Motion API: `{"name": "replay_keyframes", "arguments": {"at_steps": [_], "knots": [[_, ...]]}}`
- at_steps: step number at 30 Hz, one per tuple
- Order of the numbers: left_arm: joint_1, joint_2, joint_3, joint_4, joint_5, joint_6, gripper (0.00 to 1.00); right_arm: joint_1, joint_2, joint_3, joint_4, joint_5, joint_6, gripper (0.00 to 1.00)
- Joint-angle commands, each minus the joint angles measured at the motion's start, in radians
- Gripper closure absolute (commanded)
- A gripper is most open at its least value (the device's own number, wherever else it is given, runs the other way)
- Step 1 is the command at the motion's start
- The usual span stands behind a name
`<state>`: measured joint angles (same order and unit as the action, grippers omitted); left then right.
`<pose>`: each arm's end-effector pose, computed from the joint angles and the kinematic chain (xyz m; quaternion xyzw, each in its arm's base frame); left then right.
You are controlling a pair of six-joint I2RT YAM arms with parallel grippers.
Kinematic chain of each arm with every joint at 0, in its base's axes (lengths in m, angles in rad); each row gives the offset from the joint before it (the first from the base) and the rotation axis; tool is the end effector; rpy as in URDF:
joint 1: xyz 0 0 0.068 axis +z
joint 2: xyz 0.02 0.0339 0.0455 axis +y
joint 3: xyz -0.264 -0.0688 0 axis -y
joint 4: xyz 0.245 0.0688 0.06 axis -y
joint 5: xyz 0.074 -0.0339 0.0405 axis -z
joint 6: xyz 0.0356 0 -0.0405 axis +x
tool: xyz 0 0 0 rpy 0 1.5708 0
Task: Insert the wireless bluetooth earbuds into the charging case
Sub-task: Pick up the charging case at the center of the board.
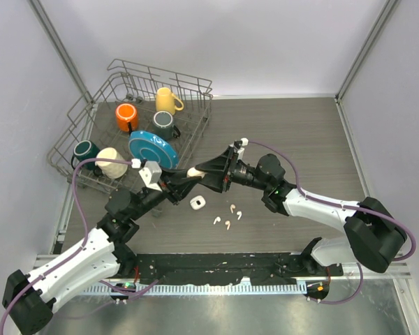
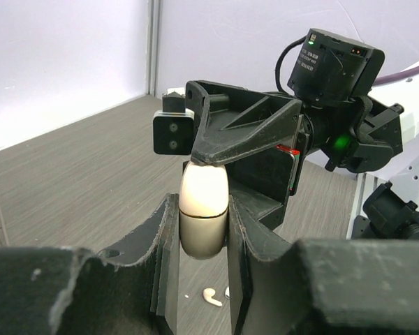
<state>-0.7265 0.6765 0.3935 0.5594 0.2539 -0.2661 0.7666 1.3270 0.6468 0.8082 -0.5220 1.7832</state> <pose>0.1215 -0.1199 0.2976 0.2348 0.5593 -0.4440 0.6595 0.1955 0.2129 0.2756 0.1413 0.6517 0.7436 0.0485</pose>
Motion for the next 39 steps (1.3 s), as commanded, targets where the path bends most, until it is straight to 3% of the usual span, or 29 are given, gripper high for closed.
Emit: {"name": "replay_keyframes", "arguments": {"at_steps": [1, 4, 12, 13, 15, 17, 18, 21, 39], "knots": [[-0.004, -0.018, -0.002, 0.025, -0.013, -0.048, 0.56, 0.01, -0.015, -0.009, 0.111, 0.013, 0.015, 0.86], [-0.004, -0.026, -0.025, 0.062, -0.013, -0.061, 0.43, 0.01, -0.012, -0.03, 0.157, 0.025, 0.045, 0.88], [-0.004, -0.025, -0.047, 0.117, -0.041, -0.076, 0.3, 0.016, 0.003, -0.029, 0.189, 0.02, 0.064, 0.88], [-0.004, -0.023, -0.045, 0.126, -0.041, -0.071, 0.3, 0.017, 0.006, -0.029, 0.193, 0.02, 0.068, 0.88], [-0.004, -0.017, -0.036, 0.128, -0.039, -0.062, 0.4, 0.017, 0.008, -0.03, 0.197, 0.022, 0.07, 0.88], [-0.002, -0.011, -0.032, 0.131, -0.031, -0.059, 0.61, 0.019, 0.011, -0.03, 0.198, 0.02, 0.068, 0.89], [-0.004, -0.003, -0.027, 0.134, -0.025, -0.055, 0.62, 0.019, 0.011, -0.03, 0.198, 0.02, 0.07, 0.88], [-0.004, 0.014, -0.021, 0.152, 0.013, -0.05, 0.53, 0.02, 0.015, -0.03, 0.201, 0.02, 0.07, 0.88], [-0.004, 0.029, 0.013, 0.146, 0.067, 0.047, 0.52, 0.022, 0.032, -0.032, 0.194, 0.013, 0.073, 0.89]]}}
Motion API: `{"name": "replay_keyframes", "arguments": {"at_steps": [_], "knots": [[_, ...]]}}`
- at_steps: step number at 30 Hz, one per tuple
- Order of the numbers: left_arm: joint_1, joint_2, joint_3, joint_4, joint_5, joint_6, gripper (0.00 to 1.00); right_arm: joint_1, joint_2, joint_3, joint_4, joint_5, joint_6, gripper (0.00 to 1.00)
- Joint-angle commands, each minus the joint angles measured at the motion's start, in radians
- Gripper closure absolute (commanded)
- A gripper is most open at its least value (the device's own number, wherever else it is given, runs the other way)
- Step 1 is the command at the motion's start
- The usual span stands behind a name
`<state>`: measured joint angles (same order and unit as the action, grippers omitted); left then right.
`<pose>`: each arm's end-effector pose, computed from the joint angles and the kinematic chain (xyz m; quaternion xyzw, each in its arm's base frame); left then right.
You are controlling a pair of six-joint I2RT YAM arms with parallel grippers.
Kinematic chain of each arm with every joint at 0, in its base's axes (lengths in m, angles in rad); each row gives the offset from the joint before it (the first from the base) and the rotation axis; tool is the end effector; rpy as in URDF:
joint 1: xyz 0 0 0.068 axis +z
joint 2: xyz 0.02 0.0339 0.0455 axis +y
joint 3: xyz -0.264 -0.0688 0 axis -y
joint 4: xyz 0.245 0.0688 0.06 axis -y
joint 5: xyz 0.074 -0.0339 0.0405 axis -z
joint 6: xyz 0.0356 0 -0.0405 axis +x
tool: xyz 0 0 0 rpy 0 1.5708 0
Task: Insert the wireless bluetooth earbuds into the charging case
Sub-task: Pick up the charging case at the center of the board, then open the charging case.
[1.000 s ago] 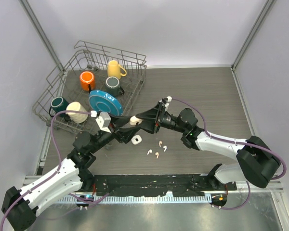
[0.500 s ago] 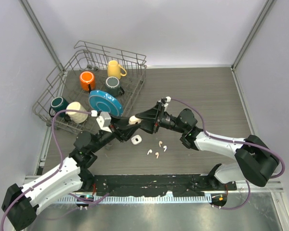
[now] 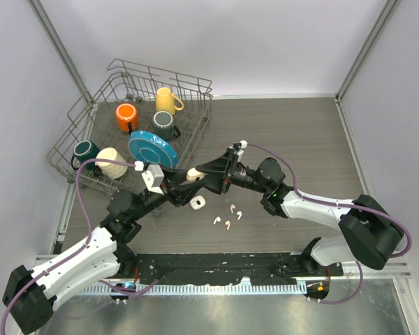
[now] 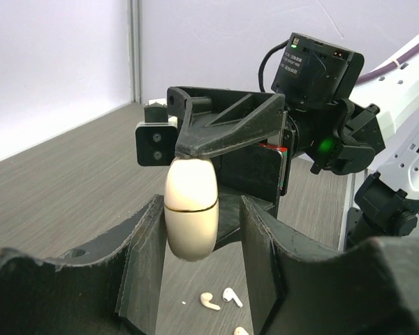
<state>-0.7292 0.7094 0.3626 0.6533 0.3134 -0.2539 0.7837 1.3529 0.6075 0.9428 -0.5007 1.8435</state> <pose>0.1219 -0.1237 0.2912 0.2598 0.5376 -0.4574 0.6590 0.1911 0.2146 0.2698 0.1451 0.6268 0.7645 0.0387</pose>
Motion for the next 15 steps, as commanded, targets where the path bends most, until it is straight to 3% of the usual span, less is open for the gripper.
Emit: {"name": "replay_keyframes", "arguments": {"at_steps": [1, 11, 14, 15], "knots": [[-0.001, -0.002, 0.044, 0.055, 0.007, 0.035, 0.52, 0.005, 0.006, 0.008, 0.059, -0.009, 0.013, 0.89], [-0.001, 0.016, 0.044, 0.063, 0.012, 0.018, 0.6, 0.005, 0.005, 0.012, 0.065, -0.012, 0.013, 0.88], [-0.001, 0.019, 0.044, 0.062, 0.01, 0.018, 0.73, 0.006, 0.006, 0.009, 0.063, -0.01, 0.014, 0.89], [-0.001, 0.018, 0.044, 0.062, 0.006, 0.018, 0.83, 0.005, 0.006, 0.009, 0.065, -0.012, 0.014, 0.89]]}}
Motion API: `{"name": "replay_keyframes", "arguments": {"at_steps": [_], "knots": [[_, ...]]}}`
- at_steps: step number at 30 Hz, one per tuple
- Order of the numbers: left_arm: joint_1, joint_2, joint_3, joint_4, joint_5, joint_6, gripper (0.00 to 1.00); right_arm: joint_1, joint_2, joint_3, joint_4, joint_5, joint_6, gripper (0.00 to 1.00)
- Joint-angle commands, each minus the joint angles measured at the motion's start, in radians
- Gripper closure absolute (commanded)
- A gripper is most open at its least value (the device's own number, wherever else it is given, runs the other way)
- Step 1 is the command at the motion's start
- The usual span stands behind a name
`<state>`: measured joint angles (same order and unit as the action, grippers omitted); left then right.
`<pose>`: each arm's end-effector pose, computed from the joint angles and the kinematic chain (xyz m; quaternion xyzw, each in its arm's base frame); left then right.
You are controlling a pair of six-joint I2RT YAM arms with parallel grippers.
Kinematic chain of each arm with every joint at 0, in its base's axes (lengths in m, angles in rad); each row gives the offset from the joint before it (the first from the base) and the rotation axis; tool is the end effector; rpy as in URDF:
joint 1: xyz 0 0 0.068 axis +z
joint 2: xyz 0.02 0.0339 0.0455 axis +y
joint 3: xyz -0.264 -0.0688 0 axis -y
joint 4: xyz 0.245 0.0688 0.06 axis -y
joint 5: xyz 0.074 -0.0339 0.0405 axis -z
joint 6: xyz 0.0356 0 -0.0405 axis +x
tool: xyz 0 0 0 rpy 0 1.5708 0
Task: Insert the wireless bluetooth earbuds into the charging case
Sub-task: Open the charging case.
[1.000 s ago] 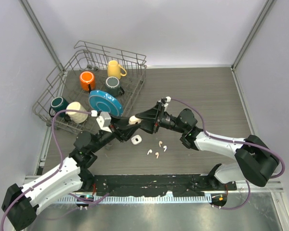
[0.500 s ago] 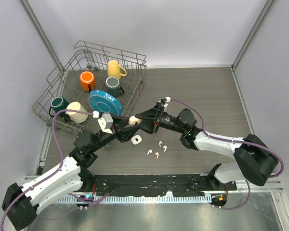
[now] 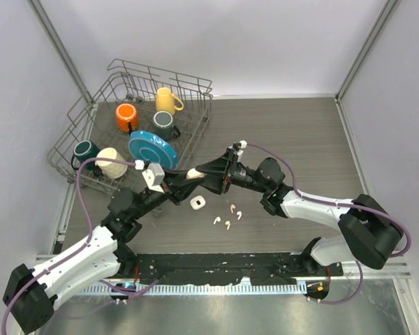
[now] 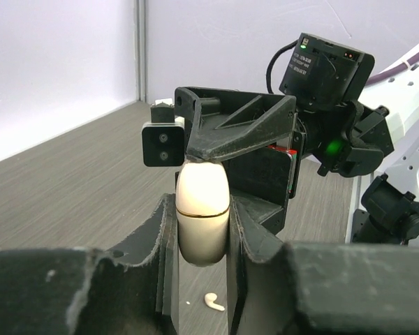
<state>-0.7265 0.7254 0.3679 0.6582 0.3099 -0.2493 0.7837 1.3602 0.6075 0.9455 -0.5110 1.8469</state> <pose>0.1244 -0.1250 0.2911 0.2592 0.5401 -0.4537 0.6597 0.1915 0.2155 0.2681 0.1437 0.6291 0.7632 0.0333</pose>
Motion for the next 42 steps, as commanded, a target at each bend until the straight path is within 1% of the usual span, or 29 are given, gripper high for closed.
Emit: {"name": "replay_keyframes", "arguments": {"at_steps": [1, 2, 3, 6, 7, 9, 10, 12, 13, 14, 16, 17, 18, 19, 20, 22, 23, 24, 26, 28, 33, 35, 42], "knots": [[-0.004, 0.003, 0.039, 0.058, 0.008, 0.013, 0.88, 0.005, -0.004, 0.008, 0.064, 0.0, 0.012, 0.89], [-0.004, 0.003, 0.039, 0.057, 0.008, 0.013, 0.96, 0.005, -0.003, 0.006, 0.067, 0.0, 0.012, 0.88], [-0.002, 0.003, 0.039, 0.057, 0.005, 0.015, 0.99, 0.005, -0.003, 0.006, 0.071, 0.0, 0.014, 0.88], [-0.004, 0.003, 0.034, 0.06, 0.009, 0.015, 1.0, 0.006, -0.003, 0.002, 0.091, 0.002, 0.014, 0.8], [-0.004, 0.003, 0.028, 0.063, 0.005, 0.012, 1.0, 0.005, -0.003, 0.001, 0.093, 0.002, 0.011, 0.68], [-0.004, -0.004, 0.011, 0.099, -0.005, -0.005, 1.0, 0.006, -0.004, 0.0, 0.093, -0.004, -0.009, 0.54], [-0.002, -0.007, -0.012, 0.121, -0.018, -0.014, 1.0, 0.006, -0.01, 0.0, 0.095, -0.006, -0.041, 0.45], [-0.004, -0.033, -0.038, 0.168, -0.023, -0.03, 1.0, -0.003, -0.026, 0.0, 0.07, -0.007, -0.096, 0.38], [-0.002, -0.046, -0.061, 0.173, -0.029, -0.034, 1.0, -0.004, -0.053, 0.001, 0.038, -0.004, -0.171, 0.29], [-0.004, -0.058, -0.072, 0.175, -0.047, -0.038, 1.0, -0.009, -0.068, 0.005, 0.004, 0.003, -0.216, 0.28], [-0.002, -0.115, -0.11, 0.176, -0.061, -0.044, 1.0, -0.015, -0.136, 0.029, -0.162, 0.037, -0.337, 0.24], [-0.004, -0.138, -0.124, 0.173, -0.069, -0.039, 1.0, -0.015, -0.16, 0.046, -0.248, 0.06, -0.489, 0.23], [-0.004, -0.177, -0.138, 0.176, -0.06, -0.004, 1.0, -0.012, -0.182, 0.07, -0.436, 0.08, -0.565, 0.22], [-0.004, -0.205, -0.165, 0.179, -0.064, 0.004, 1.0, -0.009, -0.22, 0.119, -0.53, 0.13, -0.634, 0.22], [-0.004, -0.228, -0.178, 0.172, -0.086, 0.01, 1.0, -0.008, -0.237, 0.144, -0.686, 0.156, -0.779, 0.22], [-0.004, -0.299, -0.202, 0.153, -0.092, 0.028, 1.0, 0.011, -0.263, 0.216, -0.828, 0.216, -0.903, 0.22], [-0.004, -0.319, -0.207, 0.133, -0.097, 0.033, 1.0, 0.017, -0.279, 0.236, -0.934, 0.262, -0.999, 0.22], [-0.004, -0.337, -0.216, 0.123, -0.101, 0.035, 1.0, 0.026, -0.285, 0.253, -0.979, 0.281, -1.044, 0.22], [-0.004, -0.372, -0.225, 0.115, -0.104, 0.033, 1.0, 0.046, -0.291, 0.293, -1.043, 0.279, -1.1, 0.22], [-0.004, -0.386, -0.241, 0.126, -0.107, 0.021, 1.0, 0.078, -0.286, 0.323, -1.059, 0.272, -1.158, 0.22], [-0.002, -0.368, -0.254, 0.17, -0.103, 0.004, 1.0, 0.149, -0.269, 0.396, -1.117, 0.284, -1.255, 0.22], [-0.004, -0.345, -0.253, 0.187, -0.089, 0.001, 1.0, 0.169, -0.271, 0.411, -1.105, 0.282, -1.259, 0.22], [-0.002, -0.238, -0.23, 0.248, -0.029, -0.005, 1.0, 0.18, -0.259, 0.439, -1.125, 0.324, -1.273, 0.22]]}}
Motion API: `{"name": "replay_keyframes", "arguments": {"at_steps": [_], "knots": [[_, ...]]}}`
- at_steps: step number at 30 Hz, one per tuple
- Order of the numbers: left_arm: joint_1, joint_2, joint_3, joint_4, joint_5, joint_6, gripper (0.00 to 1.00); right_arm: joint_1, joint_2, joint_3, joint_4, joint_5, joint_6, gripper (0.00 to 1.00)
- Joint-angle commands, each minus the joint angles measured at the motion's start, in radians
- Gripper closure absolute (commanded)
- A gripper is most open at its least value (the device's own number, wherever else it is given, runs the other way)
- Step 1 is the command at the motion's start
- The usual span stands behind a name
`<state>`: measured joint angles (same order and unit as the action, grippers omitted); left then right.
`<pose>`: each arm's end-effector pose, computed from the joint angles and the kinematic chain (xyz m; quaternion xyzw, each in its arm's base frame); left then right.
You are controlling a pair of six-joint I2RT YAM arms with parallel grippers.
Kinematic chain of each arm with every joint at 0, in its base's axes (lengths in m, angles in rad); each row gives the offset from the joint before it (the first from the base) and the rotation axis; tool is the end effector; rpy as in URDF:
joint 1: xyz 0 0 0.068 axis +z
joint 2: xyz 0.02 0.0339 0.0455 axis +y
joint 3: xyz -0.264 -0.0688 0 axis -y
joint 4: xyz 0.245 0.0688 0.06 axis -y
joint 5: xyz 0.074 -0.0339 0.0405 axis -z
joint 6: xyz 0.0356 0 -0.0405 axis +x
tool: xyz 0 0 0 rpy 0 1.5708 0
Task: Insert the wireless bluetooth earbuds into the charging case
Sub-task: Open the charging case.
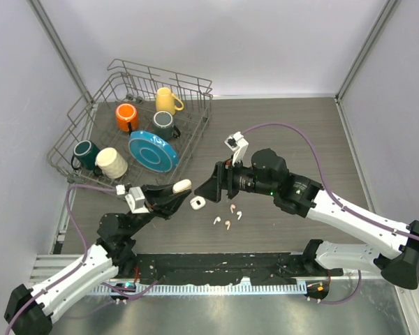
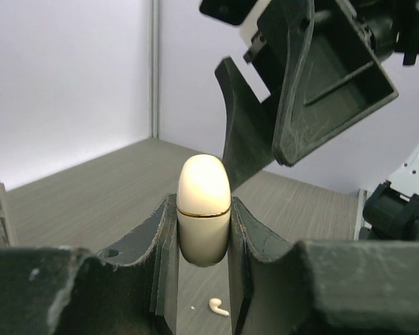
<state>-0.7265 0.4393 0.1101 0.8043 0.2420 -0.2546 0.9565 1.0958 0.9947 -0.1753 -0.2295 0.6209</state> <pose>0.0906 -0.0920 0.2530 0.2211 0.4786 -0.4547 0.7179 0.1396 0.2119 0.3536 -0.2004 0.7699 0.4893 0.3573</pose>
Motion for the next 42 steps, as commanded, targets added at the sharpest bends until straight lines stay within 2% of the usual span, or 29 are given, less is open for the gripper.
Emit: {"name": "replay_keyframes", "arguments": {"at_steps": [1, 8, 17, 29, 42], "knots": [[-0.004, 0.061, 0.031, 0.12, 0.048, -0.003, 1.0, 0.007, 0.013, 0.055, -0.004, 0.038, -0.049, 0.22], [-0.004, 0.121, 0.048, 0.167, 0.072, -0.012, 1.0, 0.008, 0.044, 0.065, -0.023, 0.062, -0.049, 0.22], [-0.004, 0.116, 0.051, 0.159, 0.088, -0.02, 1.0, 0.008, 0.053, 0.056, 0.002, 0.064, -0.035, 0.22], [-0.002, 0.154, 0.071, 0.156, 0.178, -0.043, 1.0, 0.008, 0.073, 0.053, 0.054, 0.104, 0.03, 0.22], [-0.004, 0.151, 0.071, 0.139, 0.187, -0.043, 1.0, -0.019, 0.079, 0.065, 0.099, 0.096, 0.091, 0.22]]}}
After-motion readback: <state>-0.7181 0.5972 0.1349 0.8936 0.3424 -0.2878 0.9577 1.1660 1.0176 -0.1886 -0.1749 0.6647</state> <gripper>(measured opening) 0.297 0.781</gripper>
